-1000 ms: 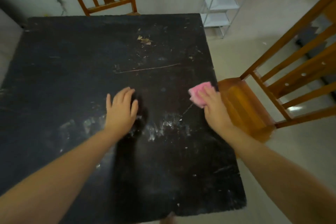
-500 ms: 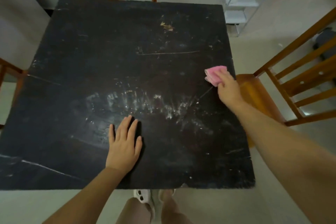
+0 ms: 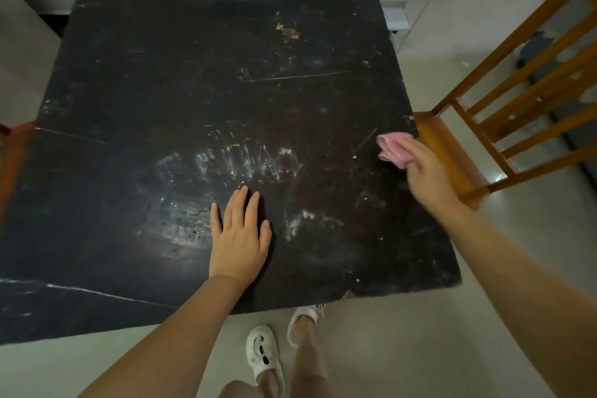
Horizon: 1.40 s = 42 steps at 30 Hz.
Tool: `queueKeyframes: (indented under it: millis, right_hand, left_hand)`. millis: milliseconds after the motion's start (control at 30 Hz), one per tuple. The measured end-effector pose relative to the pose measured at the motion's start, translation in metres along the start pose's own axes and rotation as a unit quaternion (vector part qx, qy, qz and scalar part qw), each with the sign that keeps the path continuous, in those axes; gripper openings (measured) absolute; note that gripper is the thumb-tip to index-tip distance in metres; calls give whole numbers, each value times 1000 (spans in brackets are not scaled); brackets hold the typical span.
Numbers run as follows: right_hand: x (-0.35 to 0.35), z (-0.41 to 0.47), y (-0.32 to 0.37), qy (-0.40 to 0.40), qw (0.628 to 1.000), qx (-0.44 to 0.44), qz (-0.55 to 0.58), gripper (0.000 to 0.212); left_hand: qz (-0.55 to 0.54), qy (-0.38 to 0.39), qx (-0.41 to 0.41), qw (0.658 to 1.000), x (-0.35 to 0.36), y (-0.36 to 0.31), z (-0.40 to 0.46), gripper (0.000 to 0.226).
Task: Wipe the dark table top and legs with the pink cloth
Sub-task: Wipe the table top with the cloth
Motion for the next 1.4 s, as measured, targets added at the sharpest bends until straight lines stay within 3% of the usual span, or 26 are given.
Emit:
queueKeyframes:
  millis: [67, 300, 333, 400, 467, 533, 600, 767, 833, 933, 1033, 1133, 1233, 1333, 1400]
  right_hand:
    - [2, -13, -25, -27, 996, 35, -73, 44]
    - [98, -132, 74, 61, 986, -157, 22, 50]
    - [93, -132, 76, 74, 985, -146, 53, 50]
    - [60, -114, 55, 29, 991, -89, 97, 47]
    - [19, -96, 4, -35, 998, 19, 47, 43]
    - [3, -102, -34, -45, 995, 86, -30, 45]
    - [21, -126, -29, -37, 995, 70, -58, 51]
    - [87, -174, 58, 4, 999, -36, 34, 54]
    - [70, -168, 45, -10, 995, 7, 104, 47]
    - [27, -163, -33, -103, 975, 116, 157, 34]
    - [38, -177, -55, -86, 981, 165, 61, 47]
    - [82, -193, 17, -118, 988, 101, 1, 64]
    - [120, -197, 91, -70, 994, 9, 79, 55]
    - [102, -147, 91, -49, 970, 46, 232, 53]
    - [74, -88, 77, -62, 963, 26, 260, 54]
  left_hand:
    - [2, -6, 4, 1000, 0, -1, 1, 58]
    - [-26, -11, 6, 1000, -1, -3, 0, 53]
    - [-30, -13, 7, 999, -1, -3, 0, 50]
    - [-35, -13, 11, 999, -1, -4, 0, 48]
    - [-37, -22, 17, 999, -3, -5, -1, 48]
    - [-38, -24, 17, 999, -4, -6, -2, 49]
    - [-34, -20, 17, 999, -3, -5, -2, 49]
    - [-43, -11, 22, 999, -5, -5, -3, 47]
    - [-67, -8, 45, 997, -9, -6, -6, 46]
    - [-70, -11, 80, 994, -18, 1, -18, 50]
    - [-49, -35, 68, 996, -30, 26, -32, 61]
    - [-36, -55, 0, 998, -39, 59, -41, 63]
    - [-36, -53, -57, 996, -42, 76, -44, 65]
    - [-19, -35, -55, 998, -39, 74, -43, 62]
    - [-7, -25, -55, 998, -36, 74, -42, 60]
Point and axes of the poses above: each hand's wrist, its own z-axis towards the middle knuckle, its own x-axis out of the palm, y = z × x, the point moved 7 cm from there along z, towards the middle knuckle, and after that the axes turned 10 degrees about -z, right-handed, at the moved point
